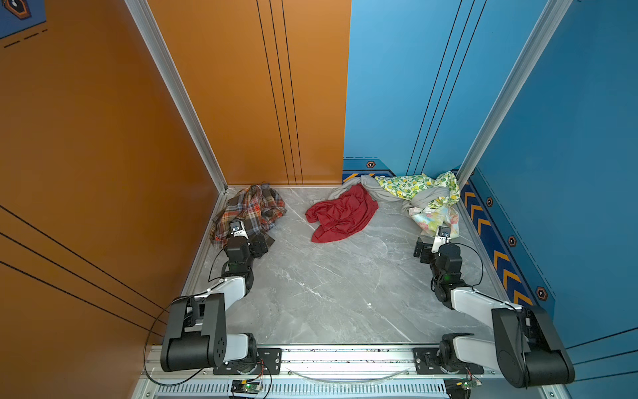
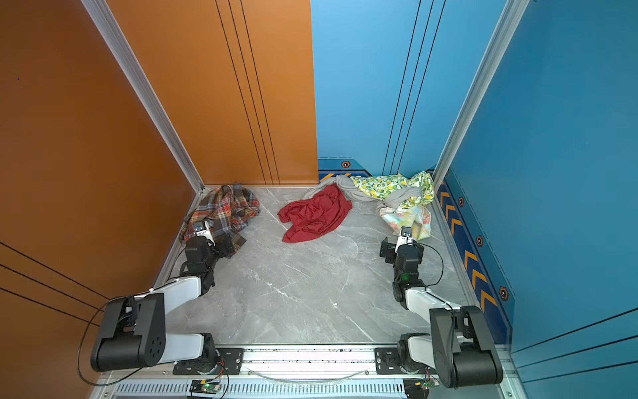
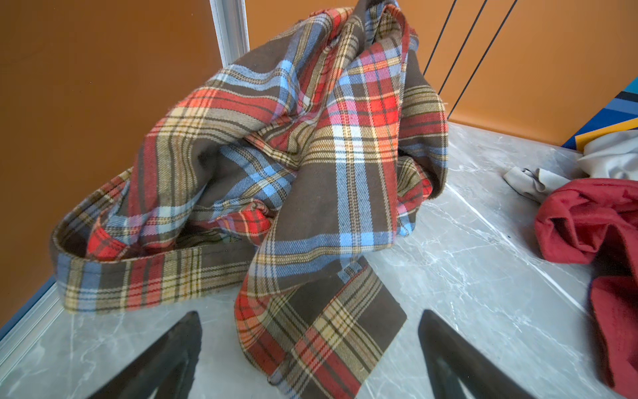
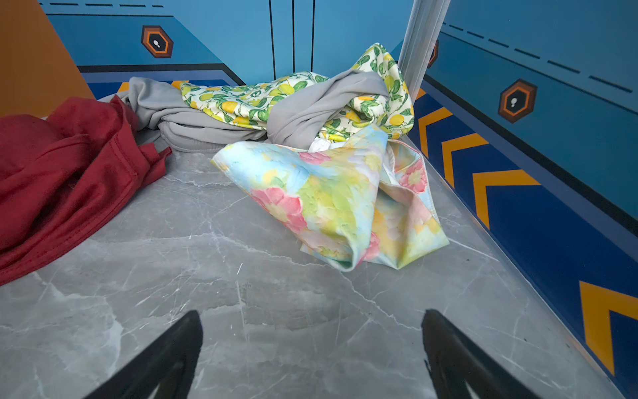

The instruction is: Pick out a specific cloth from the pile

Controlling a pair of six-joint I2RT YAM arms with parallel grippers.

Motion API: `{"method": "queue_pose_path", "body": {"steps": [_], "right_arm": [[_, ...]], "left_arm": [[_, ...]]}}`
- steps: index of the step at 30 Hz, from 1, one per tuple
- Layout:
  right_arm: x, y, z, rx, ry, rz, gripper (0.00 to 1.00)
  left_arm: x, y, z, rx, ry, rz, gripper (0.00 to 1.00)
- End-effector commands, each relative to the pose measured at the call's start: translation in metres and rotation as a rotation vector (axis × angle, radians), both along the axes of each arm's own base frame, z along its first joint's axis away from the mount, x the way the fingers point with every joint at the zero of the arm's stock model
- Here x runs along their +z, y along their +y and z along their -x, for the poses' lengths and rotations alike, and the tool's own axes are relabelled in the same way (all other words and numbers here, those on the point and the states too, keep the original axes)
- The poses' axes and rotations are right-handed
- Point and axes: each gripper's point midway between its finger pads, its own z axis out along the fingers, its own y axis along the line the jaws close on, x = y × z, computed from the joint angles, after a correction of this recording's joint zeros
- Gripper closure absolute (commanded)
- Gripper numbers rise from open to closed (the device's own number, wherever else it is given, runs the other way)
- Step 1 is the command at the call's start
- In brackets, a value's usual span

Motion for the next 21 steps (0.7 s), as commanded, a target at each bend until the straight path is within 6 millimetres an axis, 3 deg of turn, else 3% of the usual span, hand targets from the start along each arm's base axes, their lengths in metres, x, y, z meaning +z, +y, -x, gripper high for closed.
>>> {"method": "queue_pose_path", "body": {"steps": [1,8,14,21], "right_arm": [[0.007,0.000,-0.005,0.006,-0.091,-0.008,0.00],[-0.012,-0.001,-0.011,0.014,-0.096,-0.035,0.00],[-0.017,-0.002,-0.013,0.019,-0.090,-0.043,0.00],[-0.025,0.002,-0.030,0.046,0.013,-0.054,0.00]], "left_arm": [[0.002,-0.012,-0.004,-0.072,-0.048,-0.025,0.02],[-0.008,-0.031,-0.007,-0.146,-0.062,-0.075,0.02],[-0.020,-0.032,-0.009,-0.146,-0.059,-0.080,0.02],[-0.021,-0.034,-0.012,-0.151,-0.066,-0.100,0.02]]}}
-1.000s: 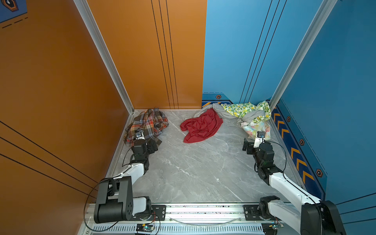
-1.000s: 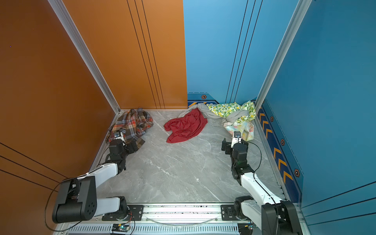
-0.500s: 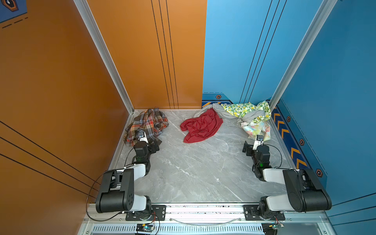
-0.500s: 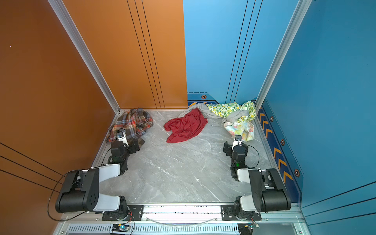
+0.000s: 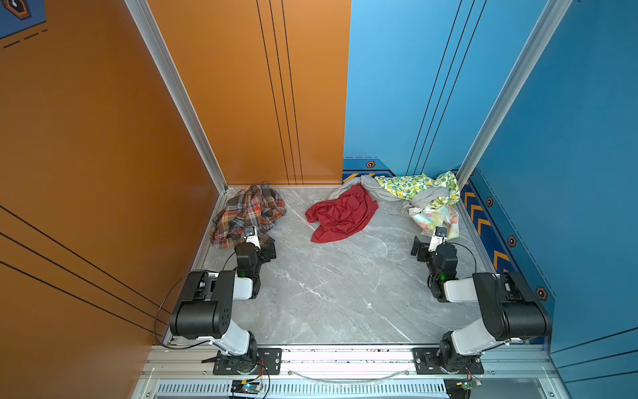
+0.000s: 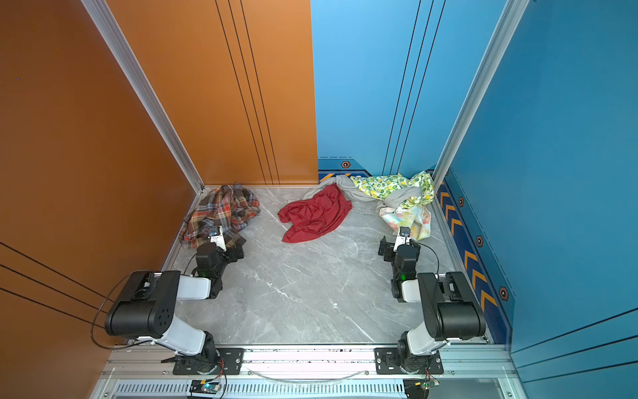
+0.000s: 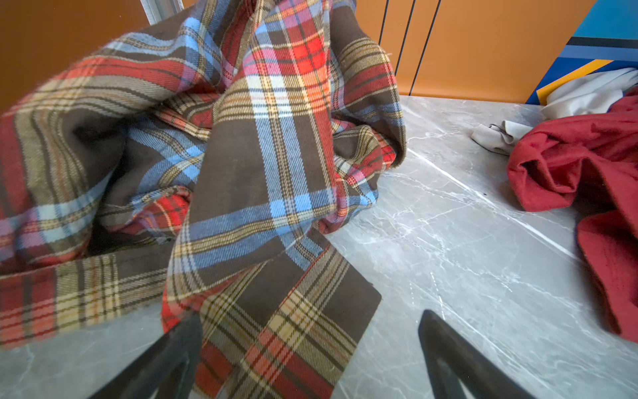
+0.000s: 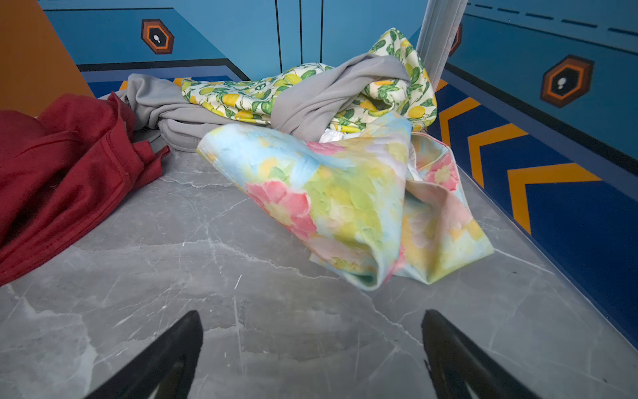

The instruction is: Pick out a specific cloth from the pile

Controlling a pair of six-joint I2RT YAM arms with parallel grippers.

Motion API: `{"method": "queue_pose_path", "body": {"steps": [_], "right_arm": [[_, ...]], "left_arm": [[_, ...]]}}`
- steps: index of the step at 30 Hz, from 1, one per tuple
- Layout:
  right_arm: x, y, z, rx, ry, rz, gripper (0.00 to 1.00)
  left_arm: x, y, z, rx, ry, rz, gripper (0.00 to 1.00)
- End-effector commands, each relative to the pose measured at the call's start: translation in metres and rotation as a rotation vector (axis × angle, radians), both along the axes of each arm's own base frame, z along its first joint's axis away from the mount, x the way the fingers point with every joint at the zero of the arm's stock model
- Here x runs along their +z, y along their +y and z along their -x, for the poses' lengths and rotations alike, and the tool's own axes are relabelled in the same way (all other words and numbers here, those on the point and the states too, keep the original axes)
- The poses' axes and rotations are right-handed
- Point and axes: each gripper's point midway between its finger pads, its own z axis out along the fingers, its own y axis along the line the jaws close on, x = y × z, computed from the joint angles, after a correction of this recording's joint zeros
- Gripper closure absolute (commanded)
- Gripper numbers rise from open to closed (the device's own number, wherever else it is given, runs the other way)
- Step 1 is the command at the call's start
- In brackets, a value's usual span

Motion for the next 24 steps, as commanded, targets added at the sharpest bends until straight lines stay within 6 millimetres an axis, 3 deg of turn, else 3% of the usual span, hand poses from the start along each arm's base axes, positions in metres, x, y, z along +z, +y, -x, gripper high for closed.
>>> {"method": "queue_pose_path", "body": {"steps": [1,24], "right_arm": [[-0.0073,0.0020,-0.0026,0.014,0.044,-0.020,0.00],[-0.0067,0.0030,-0.0022,0.014,0.043,-0.014,0.00]], "left_arm": [[0.0058,-0.0045,-0.0015,-0.016,-0.029,-0.027,0.02],[0.0046,-0.0093,-0.0033,-0.012,-0.009,-0.073,0.02]]}}
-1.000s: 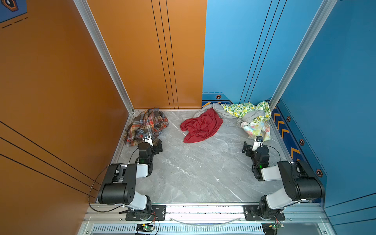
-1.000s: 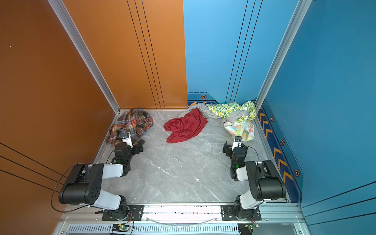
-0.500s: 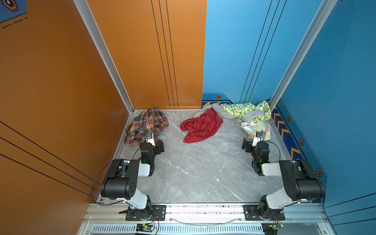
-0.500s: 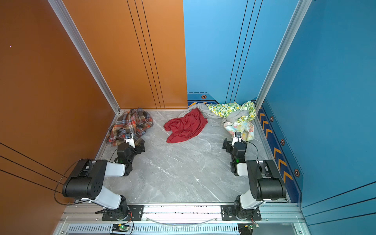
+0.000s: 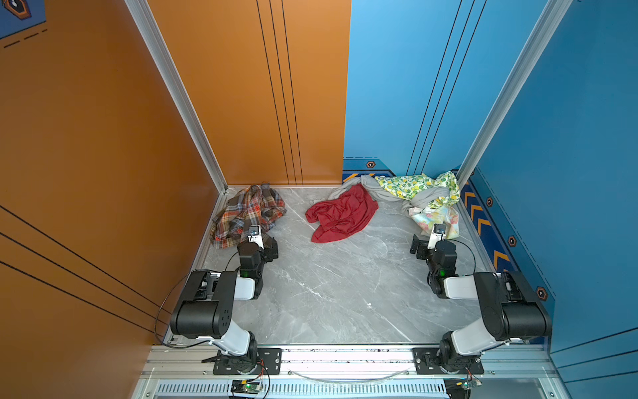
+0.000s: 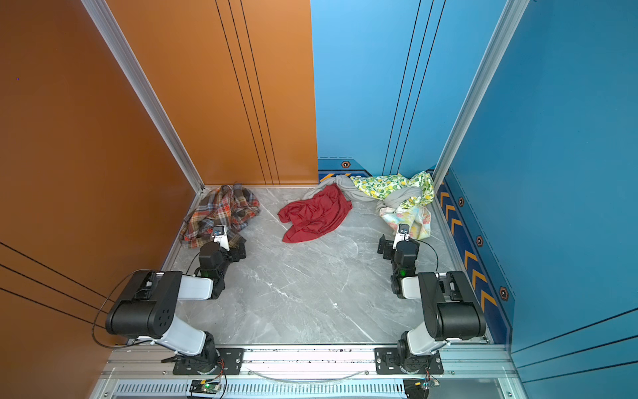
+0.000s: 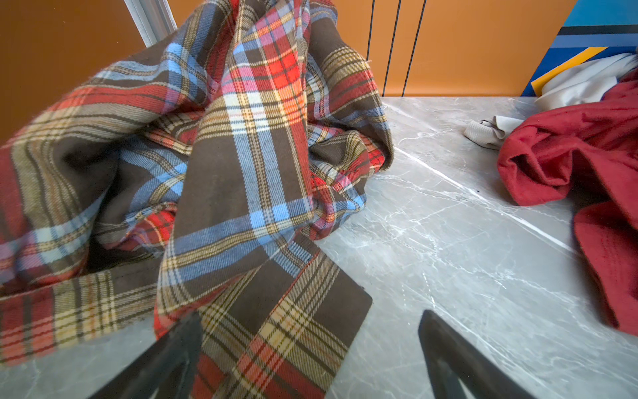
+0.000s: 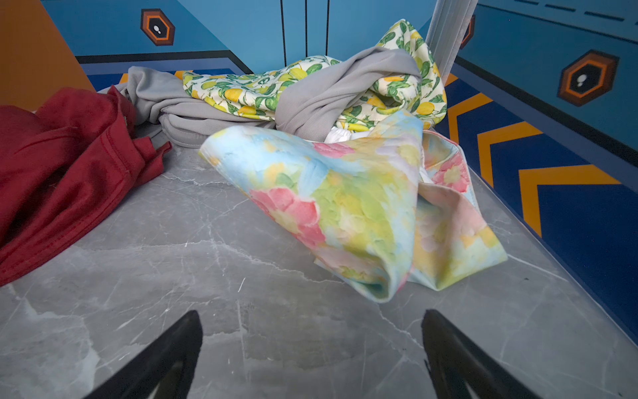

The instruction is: Pick out a specific cloth from the pile

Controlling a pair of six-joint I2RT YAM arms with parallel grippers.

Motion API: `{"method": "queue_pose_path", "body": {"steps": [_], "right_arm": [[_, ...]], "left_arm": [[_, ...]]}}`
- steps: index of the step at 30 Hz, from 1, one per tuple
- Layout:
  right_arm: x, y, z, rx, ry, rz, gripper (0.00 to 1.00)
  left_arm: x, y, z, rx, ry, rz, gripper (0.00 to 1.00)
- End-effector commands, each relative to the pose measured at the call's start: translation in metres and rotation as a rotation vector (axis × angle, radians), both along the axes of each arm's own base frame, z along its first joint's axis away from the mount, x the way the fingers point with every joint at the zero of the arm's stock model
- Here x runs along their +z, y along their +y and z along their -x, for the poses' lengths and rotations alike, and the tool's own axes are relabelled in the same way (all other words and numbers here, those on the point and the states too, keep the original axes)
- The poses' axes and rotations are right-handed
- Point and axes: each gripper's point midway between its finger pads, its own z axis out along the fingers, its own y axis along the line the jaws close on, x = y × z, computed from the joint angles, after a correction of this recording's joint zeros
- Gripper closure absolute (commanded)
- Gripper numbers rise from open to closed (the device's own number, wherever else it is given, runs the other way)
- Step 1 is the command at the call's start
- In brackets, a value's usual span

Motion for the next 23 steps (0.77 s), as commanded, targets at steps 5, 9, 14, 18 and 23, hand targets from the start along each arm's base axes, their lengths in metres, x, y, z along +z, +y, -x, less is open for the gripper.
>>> {"method": "queue_pose_path", "body": {"steps": [5,9,14,18,23], "right_arm": [[-0.0019,0.0021,-0.0006,0.009,0.010,-0.013,0.00],[-0.0019,0.0021,-0.0005,0.009,0.010,-0.013,0.01],[-0.0021,0.0020,-0.0004,0.008,0.010,-0.013,0.00],[-0.0024,0.0023,-0.0010,0.009,0.015,-0.010,0.00],[-0.0015,0.0025,-0.0011,0.010,0.010,-0.010,0.00]], "left_arm": [[0.0024,0.0004,-0.0023,0.007,-0.005,-0.018,0.02],[0.0024,0.0008,-0.0023,0.008,-0.004,-0.018,0.02],[0.0024,0.0007,-0.0023,0.008,-0.005,-0.017,0.02],[0.0028,0.0007,-0.0027,0.007,-0.005,-0.017,0.02],[0.0021,0.0003,-0.0022,0.006,-0.004,-0.017,0.02]]}}
